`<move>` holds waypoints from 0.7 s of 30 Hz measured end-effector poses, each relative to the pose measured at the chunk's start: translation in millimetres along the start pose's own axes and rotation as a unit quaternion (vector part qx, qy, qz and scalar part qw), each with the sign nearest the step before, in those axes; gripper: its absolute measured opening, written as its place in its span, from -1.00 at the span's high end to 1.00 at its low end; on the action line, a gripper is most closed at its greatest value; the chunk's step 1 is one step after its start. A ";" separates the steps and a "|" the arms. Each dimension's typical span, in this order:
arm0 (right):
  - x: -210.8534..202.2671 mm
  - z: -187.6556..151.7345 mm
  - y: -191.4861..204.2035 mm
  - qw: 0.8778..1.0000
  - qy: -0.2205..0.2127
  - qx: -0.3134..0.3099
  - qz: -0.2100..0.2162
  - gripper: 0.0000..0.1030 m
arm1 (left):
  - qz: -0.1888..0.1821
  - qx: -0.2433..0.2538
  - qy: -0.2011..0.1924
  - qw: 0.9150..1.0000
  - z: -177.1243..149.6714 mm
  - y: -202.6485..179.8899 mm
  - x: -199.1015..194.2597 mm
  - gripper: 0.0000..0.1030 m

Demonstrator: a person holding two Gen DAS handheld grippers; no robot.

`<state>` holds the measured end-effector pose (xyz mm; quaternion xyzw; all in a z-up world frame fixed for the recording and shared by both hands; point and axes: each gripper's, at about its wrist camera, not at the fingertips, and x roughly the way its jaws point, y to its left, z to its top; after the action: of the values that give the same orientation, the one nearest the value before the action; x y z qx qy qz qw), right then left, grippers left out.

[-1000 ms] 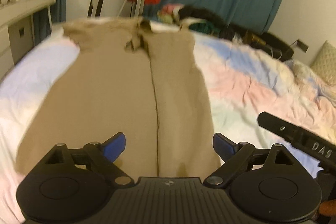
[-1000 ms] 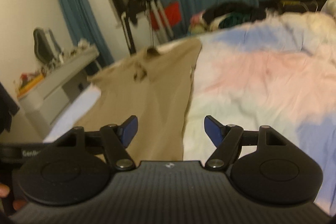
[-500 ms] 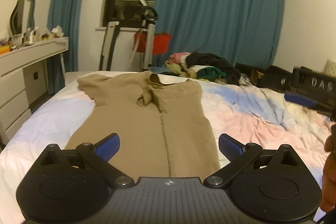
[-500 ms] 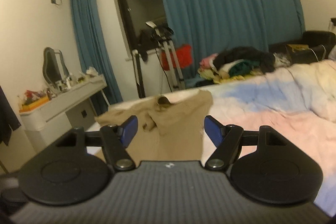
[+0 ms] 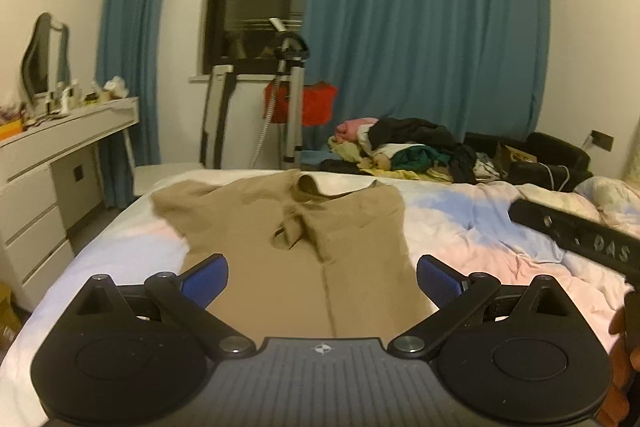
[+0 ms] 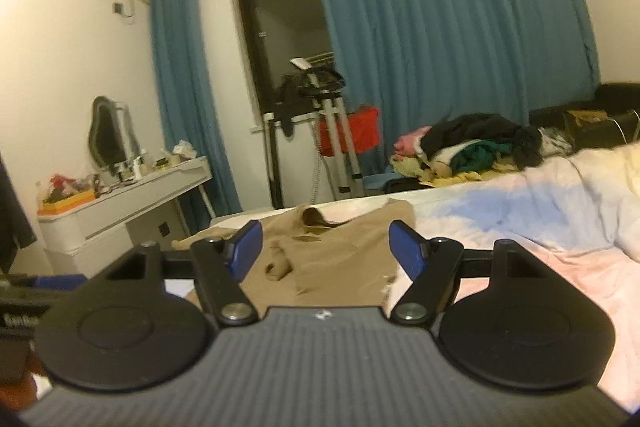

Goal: Fold clothes

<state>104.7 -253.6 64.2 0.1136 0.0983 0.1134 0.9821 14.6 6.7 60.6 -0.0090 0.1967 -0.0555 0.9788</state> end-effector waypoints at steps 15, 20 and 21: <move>27.3 -41.1 -21.2 0.998 0.047 -0.006 -0.036 -0.74 | -0.036 -0.011 0.041 0.998 -7.8 8.8 52.5 -0.98; 48.8 -57.1 -16.6 0.996 0.070 -0.006 -0.055 -0.74 | -0.039 -0.025 0.038 0.998 -6.5 35.2 39.7 -0.99; 52.9 -59.0 -15.4 0.996 0.074 -0.004 -0.059 -0.74 | -0.040 -0.030 0.037 0.998 -5.3 40.4 36.9 -0.99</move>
<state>145.4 -243.5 -4.7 0.0952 0.1767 0.0640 0.9776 50.6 42.8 39.9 -0.0442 0.2337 -0.0886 0.9673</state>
